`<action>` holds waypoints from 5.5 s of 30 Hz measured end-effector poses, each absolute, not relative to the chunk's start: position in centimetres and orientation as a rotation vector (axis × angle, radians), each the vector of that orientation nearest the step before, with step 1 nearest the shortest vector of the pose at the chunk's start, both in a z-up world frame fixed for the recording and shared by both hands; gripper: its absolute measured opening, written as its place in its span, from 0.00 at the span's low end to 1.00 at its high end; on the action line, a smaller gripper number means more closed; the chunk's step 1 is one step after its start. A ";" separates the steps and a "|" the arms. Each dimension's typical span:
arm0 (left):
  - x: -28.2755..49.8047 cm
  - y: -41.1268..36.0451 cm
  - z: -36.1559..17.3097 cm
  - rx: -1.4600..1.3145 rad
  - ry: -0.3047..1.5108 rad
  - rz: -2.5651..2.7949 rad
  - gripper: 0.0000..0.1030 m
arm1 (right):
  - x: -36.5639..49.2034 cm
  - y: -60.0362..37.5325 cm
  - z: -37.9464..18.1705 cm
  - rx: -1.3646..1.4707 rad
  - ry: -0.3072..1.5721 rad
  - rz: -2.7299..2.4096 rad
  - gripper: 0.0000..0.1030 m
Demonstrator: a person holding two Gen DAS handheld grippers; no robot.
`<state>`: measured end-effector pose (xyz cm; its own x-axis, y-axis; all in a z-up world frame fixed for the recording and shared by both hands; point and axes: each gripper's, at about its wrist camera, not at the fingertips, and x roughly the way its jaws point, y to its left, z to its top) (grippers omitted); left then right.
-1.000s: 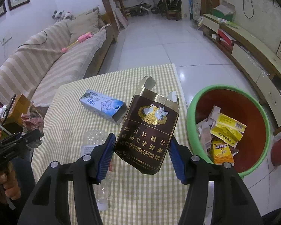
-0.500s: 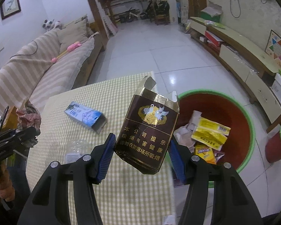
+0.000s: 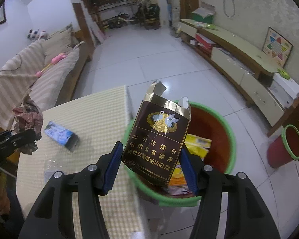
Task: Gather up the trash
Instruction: 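Carry the crumpled paper and cigarette pack over the green bin, then open both tools to drop the paper and pack into the bin, then move both tools back over the table toward the toothpaste box and bottle, then grasp the blue toothpaste box with the left tool while the right tool grasps the plastic bottle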
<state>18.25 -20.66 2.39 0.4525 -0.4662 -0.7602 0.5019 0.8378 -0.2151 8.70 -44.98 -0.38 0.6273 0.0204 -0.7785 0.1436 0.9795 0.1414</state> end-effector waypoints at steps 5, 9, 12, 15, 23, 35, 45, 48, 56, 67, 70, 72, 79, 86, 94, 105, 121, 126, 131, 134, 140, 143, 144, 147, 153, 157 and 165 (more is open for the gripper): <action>19.0 -23.4 2.2 0.038 0.958 -0.655 0.36 | 8.8 -47.3 -1.2 0.236 0.891 -0.117 0.53; 19.5 -25.3 1.8 0.032 0.980 -0.696 0.36 | 9.0 -48.5 -1.8 0.261 0.894 -0.135 0.53; 20.2 -26.4 1.1 0.013 1.014 -0.719 0.36 | 9.1 -49.3 -2.2 0.266 0.895 -0.166 0.53; 21.2 -27.7 0.3 -0.021 1.054 -0.741 0.36 | 9.4 -50.2 -2.8 0.295 0.902 -0.194 0.53; 23.1 -31.5 -1.4 -0.035 1.123 -0.786 0.37 | 9.9 -51.5 -4.0 0.345 0.923 -0.207 0.53; 24.1 -33.5 -2.1 -0.023 1.140 -0.770 0.68 | 10.3 -52.2 -5.0 0.377 0.977 -0.217 0.56; 24.4 -31.1 -0.3 -0.047 1.091 -0.698 0.94 | 10.4 -51.5 -4.9 0.331 0.977 -0.227 0.80; 24.3 -29.4 0.3 -0.053 1.078 -0.668 0.94 | 10.5 -50.7 -4.6 0.313 0.973 -0.214 0.85; 23.0 -23.4 2.0 -0.075 1.040 -0.583 0.95 | 10.5 -47.9 -3.7 0.250 0.947 -0.149 0.87; 19.5 -13.0 0.2 -0.152 1.052 -0.426 0.95 | 9.4 -41.8 -3.0 0.165 0.934 -0.050 0.87; 18.9 -10.0 -0.5 -0.187 1.057 -0.378 0.95 | 9.1 -39.1 -3.2 0.126 0.945 -0.018 0.87; 18.7 -8.1 -0.8 -0.207 1.056 -0.349 0.95 | 8.9 -36.9 -3.7 0.129 0.969 0.021 0.87; 18.1 -2.1 -2.2 -0.254 1.051 -0.259 0.95 | 7.8 -29.1 -5.6 0.072 1.047 0.163 0.87; 17.1 1.0 -3.0 -0.293 1.051 -0.241 0.95 | 6.9 -23.0 -8.3 -0.011 1.122 0.262 0.87; 16.7 1.9 -3.8 -0.306 1.068 -0.240 0.95 | 8.0 -21.3 -9.9 0.006 1.157 0.253 0.87; 16.6 1.8 -4.5 -0.275 1.077 -0.230 0.95 | 8.8 -20.1 -11.8 -0.036 1.172 0.228 0.87; 16.9 0.8 -5.3 -0.268 1.101 -0.232 0.95 | 9.3 -20.0 -12.6 -0.058 1.212 0.241 0.57; 17.6 -0.2 -5.6 -0.258 1.111 -0.246 0.95 | 9.6 -22.0 -12.0 -0.033 1.208 0.207 0.57; 19.1 -1.5 -5.6 -0.245 1.121 -0.266 0.95 | 9.8 -24.0 -11.0 -0.032 1.183 0.175 0.57; 20.6 -2.6 -5.7 -0.266 1.125 -0.270 0.95 | 9.9 -24.7 -10.4 -0.050 1.160 0.157 0.57; 24.9 -5.3 -6.7 -0.361 1.150 -0.207 0.95 | 10.3 -26.0 -9.8 -0.052 1.150 0.145 0.57; 27.0 -6.6 -7.6 -0.384 1.176 -0.153 0.95 | 10.5 -26.7 -9.7 -0.043 1.154 0.137 0.57; 27.6 -6.9 -7.9 -0.396 1.183 -0.136 0.95 | 10.6 -27.0 -9.6 -0.042 1.153 0.133 0.57; 29.3 -7.7 -8.8 -0.404 1.208 -0.081 0.95 | 10.4 -28.0 -9.3 -0.044 1.143 0.123 0.57; 31.7 -9.3 -10.6 -0.373 1.247 0.005 0.95 | 11.1 -30.1 -8.1 -0.025 1.121 0.103 0.57; 32.6 -10.7 -12.4 -0.315 1.294 0.029 0.95 | 11.9 -32.8 -7.1 0.036 1.107 0.075 0.57; 32.6 -11.5 -12.8 -0.167 1.333 -0.062 0.94 | 12.3 -34.4 -5.9 0.108 1.087 0.087 0.57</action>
